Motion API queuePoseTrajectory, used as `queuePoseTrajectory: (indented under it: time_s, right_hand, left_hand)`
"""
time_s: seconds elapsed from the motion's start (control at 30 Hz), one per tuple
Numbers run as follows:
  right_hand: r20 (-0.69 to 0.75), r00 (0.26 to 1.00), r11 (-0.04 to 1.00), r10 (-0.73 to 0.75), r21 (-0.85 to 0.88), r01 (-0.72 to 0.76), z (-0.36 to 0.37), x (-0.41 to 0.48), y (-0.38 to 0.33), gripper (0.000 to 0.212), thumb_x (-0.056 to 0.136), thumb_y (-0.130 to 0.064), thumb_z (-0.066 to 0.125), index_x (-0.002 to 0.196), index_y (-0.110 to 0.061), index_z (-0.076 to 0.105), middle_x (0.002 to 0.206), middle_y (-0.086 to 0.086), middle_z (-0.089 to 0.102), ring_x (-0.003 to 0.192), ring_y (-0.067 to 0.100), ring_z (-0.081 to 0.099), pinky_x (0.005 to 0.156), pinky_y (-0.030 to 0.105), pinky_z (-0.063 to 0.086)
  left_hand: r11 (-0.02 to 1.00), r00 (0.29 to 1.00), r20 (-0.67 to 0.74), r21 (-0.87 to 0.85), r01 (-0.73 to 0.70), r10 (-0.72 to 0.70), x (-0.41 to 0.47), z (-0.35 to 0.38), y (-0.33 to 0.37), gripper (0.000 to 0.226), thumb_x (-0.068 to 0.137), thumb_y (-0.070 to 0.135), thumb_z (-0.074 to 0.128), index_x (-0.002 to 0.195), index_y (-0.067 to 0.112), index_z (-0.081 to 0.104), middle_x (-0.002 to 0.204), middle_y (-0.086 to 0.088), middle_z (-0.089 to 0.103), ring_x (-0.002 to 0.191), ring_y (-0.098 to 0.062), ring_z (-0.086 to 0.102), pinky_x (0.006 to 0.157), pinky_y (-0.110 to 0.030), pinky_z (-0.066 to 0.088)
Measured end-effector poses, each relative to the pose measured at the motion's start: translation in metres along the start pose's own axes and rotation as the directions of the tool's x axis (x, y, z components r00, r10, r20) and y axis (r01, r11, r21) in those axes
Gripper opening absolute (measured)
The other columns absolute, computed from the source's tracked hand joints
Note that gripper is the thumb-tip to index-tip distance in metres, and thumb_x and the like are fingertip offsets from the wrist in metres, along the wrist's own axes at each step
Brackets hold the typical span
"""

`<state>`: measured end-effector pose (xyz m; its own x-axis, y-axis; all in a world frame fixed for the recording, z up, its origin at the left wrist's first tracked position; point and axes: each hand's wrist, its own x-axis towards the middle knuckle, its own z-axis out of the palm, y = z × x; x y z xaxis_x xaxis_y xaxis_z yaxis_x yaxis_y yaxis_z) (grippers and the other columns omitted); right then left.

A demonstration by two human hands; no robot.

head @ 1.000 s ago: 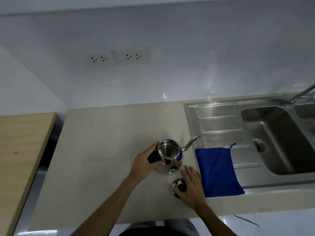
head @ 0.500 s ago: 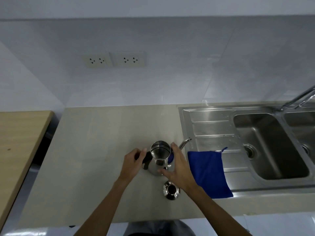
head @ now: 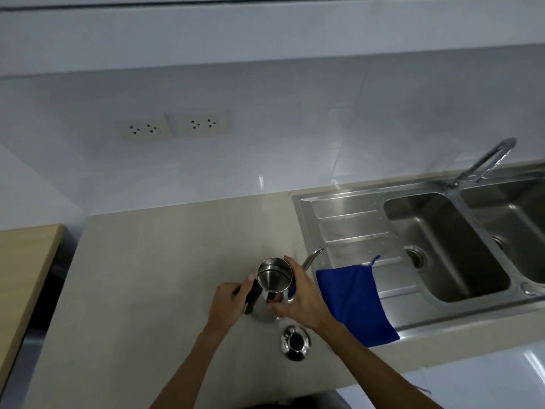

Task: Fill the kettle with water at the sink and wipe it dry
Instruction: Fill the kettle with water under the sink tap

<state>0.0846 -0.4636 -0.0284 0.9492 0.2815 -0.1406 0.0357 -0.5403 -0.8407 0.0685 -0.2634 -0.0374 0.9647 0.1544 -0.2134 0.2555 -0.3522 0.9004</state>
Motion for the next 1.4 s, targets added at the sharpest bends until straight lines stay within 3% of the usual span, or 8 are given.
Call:
queuePoseTrajectory:
  time_s: [0.23,0.47,0.6,0.8,1.0,1.17,1.27,1.4]
  right_hand:
    - [-0.048,0.996,0.997,-0.076,0.024,0.077,-0.060,-0.014,0.000,0.109,0.062,-0.043,0.090,0.149,-0.032,0.025,0.146,-0.015,0.045,0.134,-0.004,0.041,0.109,0.008,0.031]
    - [-0.166,0.979,0.993,-0.117,-0.041,0.112,-0.155,-0.031,0.029,0.104,0.061,-0.044,0.090,0.142,-0.043,0.025,0.142,-0.022,0.044,0.132,-0.010,0.039,0.107,0.005,0.031]
    - [-0.246,0.963,0.993,-0.108,-0.078,0.091,-0.221,-0.043,0.072,0.106,0.059,-0.054,0.086,0.146,-0.032,0.030,0.142,-0.012,0.047,0.129,0.003,0.045,0.106,0.022,0.043]
    - [-0.339,0.933,0.988,-0.119,-0.133,0.077,-0.335,-0.064,0.134,0.108,0.055,-0.060,0.085,0.145,-0.040,0.027,0.138,-0.025,0.038,0.129,-0.003,0.035,0.107,0.017,0.032]
    - [-0.398,0.913,0.987,-0.090,-0.157,0.029,-0.418,-0.075,0.183,0.103,0.058,-0.059,0.084,0.144,-0.034,0.032,0.141,-0.021,0.040,0.130,-0.005,0.034,0.109,0.018,0.033]
    - [-0.420,0.907,0.990,-0.016,-0.136,-0.045,-0.456,-0.071,0.216,0.114,0.054,-0.058,0.086,0.150,-0.027,0.032,0.150,-0.011,0.043,0.137,0.005,0.036,0.114,0.029,0.035]
    - [-0.410,0.912,0.989,-0.003,-0.138,-0.059,-0.469,-0.067,0.232,0.117,0.054,-0.057,0.087,0.151,-0.028,0.027,0.143,-0.019,0.038,0.132,-0.002,0.032,0.110,0.018,0.027]
    - [-0.340,0.940,0.991,0.013,-0.118,-0.057,-0.487,-0.061,0.244,0.115,0.058,-0.052,0.088,0.149,-0.035,0.020,0.139,-0.020,0.035,0.129,-0.002,0.035,0.101,0.002,0.023]
  left_hand:
    - [0.990,0.983,0.140,-0.096,-0.104,0.117,-0.010,0.026,0.047,0.075,0.084,0.063,0.056,0.052,-0.005,0.059,0.043,-0.018,0.057,0.041,-0.019,0.057,0.052,-0.028,0.046]
    - [0.978,0.977,0.106,-0.124,-0.170,0.183,0.000,0.114,0.103,0.049,0.089,0.031,0.066,0.047,0.012,0.051,0.039,0.002,0.044,0.039,-0.002,0.042,0.046,-0.015,0.036]
    - [0.967,0.968,0.064,-0.095,-0.237,0.244,0.007,0.192,0.140,0.047,0.087,0.050,0.066,0.047,0.027,0.055,0.044,0.005,0.050,0.045,-0.006,0.045,0.049,-0.023,0.035]
    - [0.966,0.974,-0.032,-0.126,-0.227,0.225,0.013,0.319,0.202,0.064,0.090,0.059,0.051,0.067,0.002,0.066,0.058,-0.016,0.062,0.056,-0.033,0.058,0.055,-0.041,0.046]
    - [0.970,0.971,-0.063,-0.069,-0.233,0.229,0.026,0.415,0.250,0.049,0.097,0.030,0.059,0.052,0.011,0.062,0.045,-0.002,0.057,0.043,-0.006,0.049,0.048,-0.016,0.037]
    - [0.969,0.969,-0.065,-0.047,-0.243,0.240,0.050,0.467,0.262,0.058,0.082,0.056,0.051,0.055,0.008,0.068,0.049,-0.010,0.062,0.045,-0.019,0.056,0.048,-0.026,0.041]
    - [0.974,0.972,-0.066,-0.013,-0.228,0.226,0.064,0.490,0.261,0.060,0.082,0.063,0.050,0.049,0.015,0.063,0.043,0.001,0.059,0.040,-0.009,0.054,0.045,-0.019,0.039]
    - [0.986,0.985,-0.024,0.023,-0.168,0.169,0.085,0.512,0.255,0.070,0.083,0.071,0.049,0.056,0.009,0.069,0.050,-0.008,0.065,0.047,-0.018,0.062,0.054,-0.031,0.048]
